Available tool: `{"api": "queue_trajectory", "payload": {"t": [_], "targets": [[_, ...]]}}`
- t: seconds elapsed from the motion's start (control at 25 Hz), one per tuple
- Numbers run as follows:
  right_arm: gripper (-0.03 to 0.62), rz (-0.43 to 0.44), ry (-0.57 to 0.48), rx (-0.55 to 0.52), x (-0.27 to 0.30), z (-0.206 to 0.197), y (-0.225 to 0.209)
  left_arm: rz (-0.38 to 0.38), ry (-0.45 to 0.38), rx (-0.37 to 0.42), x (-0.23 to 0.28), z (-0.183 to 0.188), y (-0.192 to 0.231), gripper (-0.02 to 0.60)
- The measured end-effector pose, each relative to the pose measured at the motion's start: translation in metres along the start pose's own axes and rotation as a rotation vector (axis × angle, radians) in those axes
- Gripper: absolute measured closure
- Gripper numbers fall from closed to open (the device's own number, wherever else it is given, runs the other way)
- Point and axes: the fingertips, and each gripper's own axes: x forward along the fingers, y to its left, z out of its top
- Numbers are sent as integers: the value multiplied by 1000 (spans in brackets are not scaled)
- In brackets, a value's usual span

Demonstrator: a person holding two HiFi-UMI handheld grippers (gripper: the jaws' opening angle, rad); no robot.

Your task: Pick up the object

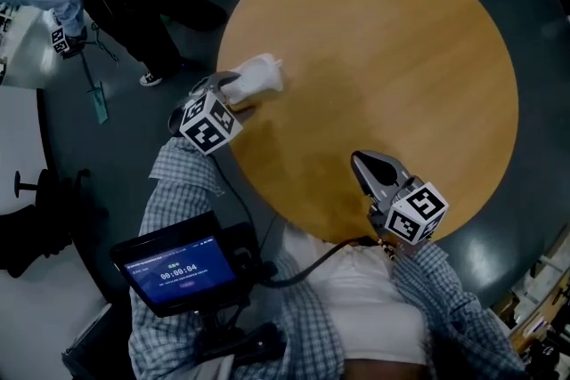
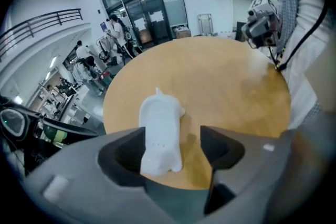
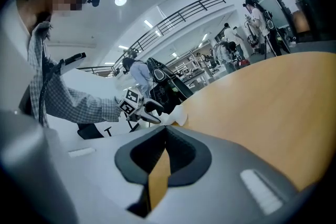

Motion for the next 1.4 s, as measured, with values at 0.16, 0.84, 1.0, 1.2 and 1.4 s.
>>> {"api": "queue_trajectory", "payload": {"t": [0.16,0.84,1.0,1.2,1.4], "targets": [[591,-3,5,8,-10,5,9,-25,93,70,1,-4,19,249],[591,-64,13,56,-23,9,8,-242,340,49,3,-46,19,149],[591,-69,19,78,-14,5,-3,-258,353,60,13,-49,27,152],[591,-56,14,75,-24,10,6,-277,294,-10,1,-36,12,163],[591,-42,17,55,-18,5,2,-211,114,-218,3,-10,9,175]]}}
